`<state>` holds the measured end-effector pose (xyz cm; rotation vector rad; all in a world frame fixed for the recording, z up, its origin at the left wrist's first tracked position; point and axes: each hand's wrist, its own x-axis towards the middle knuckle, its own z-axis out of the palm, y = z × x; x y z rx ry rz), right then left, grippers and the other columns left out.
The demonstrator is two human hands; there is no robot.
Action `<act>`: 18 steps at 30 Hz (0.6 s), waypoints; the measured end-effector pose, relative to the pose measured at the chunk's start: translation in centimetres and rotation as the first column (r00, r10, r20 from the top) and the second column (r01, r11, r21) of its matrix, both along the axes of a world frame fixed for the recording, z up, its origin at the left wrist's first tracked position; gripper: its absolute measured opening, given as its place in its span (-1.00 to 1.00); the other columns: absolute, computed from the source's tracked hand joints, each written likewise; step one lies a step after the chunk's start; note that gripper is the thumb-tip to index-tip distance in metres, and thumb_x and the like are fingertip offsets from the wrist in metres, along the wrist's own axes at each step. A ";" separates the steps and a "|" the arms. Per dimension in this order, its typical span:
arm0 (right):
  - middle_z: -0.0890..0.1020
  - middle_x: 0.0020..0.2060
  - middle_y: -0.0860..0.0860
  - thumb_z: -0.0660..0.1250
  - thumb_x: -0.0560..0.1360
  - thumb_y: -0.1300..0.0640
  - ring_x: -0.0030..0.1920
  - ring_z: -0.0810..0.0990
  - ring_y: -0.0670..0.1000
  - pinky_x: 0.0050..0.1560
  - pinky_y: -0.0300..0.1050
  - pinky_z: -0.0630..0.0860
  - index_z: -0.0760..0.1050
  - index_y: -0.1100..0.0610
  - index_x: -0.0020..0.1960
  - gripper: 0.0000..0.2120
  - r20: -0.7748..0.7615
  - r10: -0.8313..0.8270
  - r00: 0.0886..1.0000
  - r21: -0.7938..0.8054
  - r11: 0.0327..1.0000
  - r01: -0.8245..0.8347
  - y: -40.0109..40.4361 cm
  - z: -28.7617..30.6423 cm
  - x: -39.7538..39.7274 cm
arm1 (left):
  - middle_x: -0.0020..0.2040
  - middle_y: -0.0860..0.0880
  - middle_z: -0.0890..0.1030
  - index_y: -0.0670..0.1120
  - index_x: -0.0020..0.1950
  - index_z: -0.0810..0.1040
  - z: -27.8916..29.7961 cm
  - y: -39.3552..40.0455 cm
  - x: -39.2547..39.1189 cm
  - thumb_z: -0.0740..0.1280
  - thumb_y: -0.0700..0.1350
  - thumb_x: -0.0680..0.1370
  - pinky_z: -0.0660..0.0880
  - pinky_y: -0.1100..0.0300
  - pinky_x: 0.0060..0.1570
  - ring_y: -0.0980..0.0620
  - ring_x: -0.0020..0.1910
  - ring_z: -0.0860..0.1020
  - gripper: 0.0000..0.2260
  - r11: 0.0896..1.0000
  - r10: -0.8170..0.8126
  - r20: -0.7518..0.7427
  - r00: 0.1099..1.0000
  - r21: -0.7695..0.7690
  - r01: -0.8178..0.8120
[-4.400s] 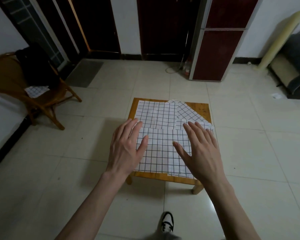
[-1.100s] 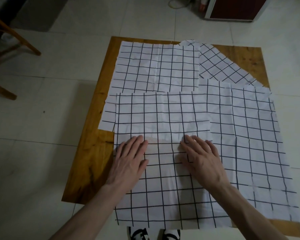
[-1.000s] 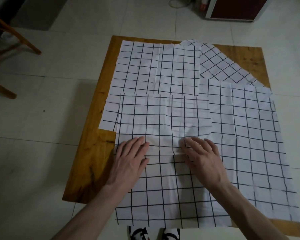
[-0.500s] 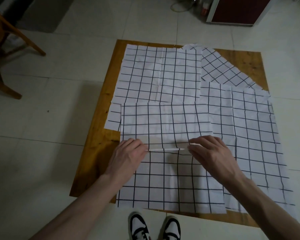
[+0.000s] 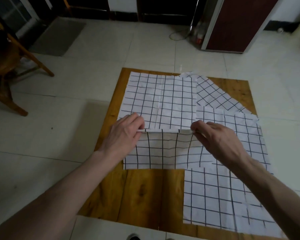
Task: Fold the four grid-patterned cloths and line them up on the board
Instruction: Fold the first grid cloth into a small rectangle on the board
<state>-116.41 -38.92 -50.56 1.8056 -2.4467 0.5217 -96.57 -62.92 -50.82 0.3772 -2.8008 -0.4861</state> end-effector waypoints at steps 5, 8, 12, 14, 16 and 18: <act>0.73 -0.08 0.07 0.42 0.58 0.24 -0.15 0.67 0.12 -0.20 0.08 0.63 0.62 0.21 0.21 -0.78 -0.136 -0.038 0.990 -0.172 0.985 0.014 -0.5 2.8 0.2 | -0.02 0.01 0.46 -0.07 -0.08 0.40 3.2 -0.6 -0.5 0.44 -0.38 0.46 0.17 0.44 -0.31 0.11 -0.20 0.37 -0.71 0.994 0.062 -0.104 0.993 -0.080 -0.070; 0.71 0.00 0.08 0.38 0.62 0.26 -0.07 0.64 0.12 -0.11 0.08 0.60 0.62 0.23 0.28 -0.76 -0.187 -0.025 0.982 -0.203 0.979 -0.014 0.9 2.1 1.3 | -0.03 -0.05 0.47 -0.09 -0.07 0.43 2.6 0.0 0.8 0.42 -0.41 0.43 0.31 0.35 -0.18 0.12 -0.10 0.37 -0.72 0.991 0.021 -0.160 0.987 -0.128 -0.042; 0.66 0.02 0.11 0.50 0.49 0.33 -0.06 0.58 0.13 -0.15 0.06 0.59 0.60 0.23 0.34 -0.58 -0.204 -0.042 0.978 -0.158 0.987 0.009 3.5 -1.2 4.0 | -0.03 -0.10 0.53 -0.10 -0.03 0.45 -1.3 1.9 3.3 0.47 -0.39 0.41 0.50 0.16 -0.04 -0.04 -0.06 0.52 -0.69 0.983 -0.055 -0.122 0.991 -0.182 0.032; 0.64 0.04 0.12 0.57 0.40 0.32 -0.04 0.58 0.13 -0.15 0.05 0.60 0.60 0.21 0.34 -0.49 -0.189 -0.053 0.980 -0.093 0.995 0.036 4.9 -3.4 5.3 | -0.05 -0.10 0.54 -0.12 -0.03 0.48 -3.6 3.0 4.5 0.49 -0.36 0.43 0.54 0.07 -0.03 -0.07 -0.06 0.53 -0.73 0.982 -0.070 -0.070 0.995 -0.180 0.056; 0.63 0.05 0.12 0.60 0.36 0.33 -0.01 0.58 0.13 -0.11 0.05 0.59 0.60 0.20 0.35 -0.44 -0.158 -0.068 0.985 -0.029 0.998 0.064 6.1 -5.7 6.3 | -0.04 -0.09 0.56 -0.13 -0.02 0.52 -5.9 4.4 5.4 0.51 -0.34 0.43 0.56 0.04 -0.02 -0.08 -0.05 0.54 -0.75 0.985 -0.065 -0.022 0.998 -0.160 0.061; 0.62 0.05 0.11 0.62 0.33 0.34 -0.01 0.56 0.13 -0.10 0.04 0.57 0.61 0.19 0.33 -0.42 -0.139 -0.091 0.986 0.014 0.996 0.093 7.1 -7.9 7.1 | -0.02 -0.08 0.57 -0.11 0.02 0.51 -7.9 5.8 6.1 0.53 -0.33 0.42 0.60 0.03 0.02 -0.06 -0.03 0.56 -0.71 0.990 -0.061 0.014 0.998 -0.130 0.062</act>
